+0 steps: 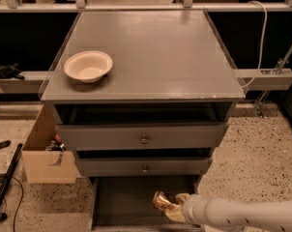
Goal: Pick orange can from bottom drawer and place on counter
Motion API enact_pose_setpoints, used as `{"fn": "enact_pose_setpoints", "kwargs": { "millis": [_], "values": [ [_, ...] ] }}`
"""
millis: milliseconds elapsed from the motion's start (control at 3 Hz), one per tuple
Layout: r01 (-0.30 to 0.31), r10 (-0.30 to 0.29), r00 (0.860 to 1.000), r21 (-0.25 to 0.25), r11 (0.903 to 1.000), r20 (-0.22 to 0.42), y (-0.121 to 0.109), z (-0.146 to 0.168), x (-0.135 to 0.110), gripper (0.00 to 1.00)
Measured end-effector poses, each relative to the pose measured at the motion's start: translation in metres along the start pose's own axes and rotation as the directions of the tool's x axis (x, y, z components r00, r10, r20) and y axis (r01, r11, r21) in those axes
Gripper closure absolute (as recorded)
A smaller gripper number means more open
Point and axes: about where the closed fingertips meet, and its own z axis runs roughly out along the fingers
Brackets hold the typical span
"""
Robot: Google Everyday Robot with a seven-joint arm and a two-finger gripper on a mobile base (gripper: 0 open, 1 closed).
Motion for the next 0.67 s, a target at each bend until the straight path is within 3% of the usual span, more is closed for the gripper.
{"fn": "enact_pose_setpoints", "kwargs": {
  "millis": [333,667],
  "values": [
    [0.109,-0.117,0.991,0.119,0.9869,0.062,0.031,-0.099,-0.021,1.0],
    [0.209,-0.224,0.97,0.146,0.9671,0.098,0.063,-0.155,-0.054,1.0]
  ]
}}
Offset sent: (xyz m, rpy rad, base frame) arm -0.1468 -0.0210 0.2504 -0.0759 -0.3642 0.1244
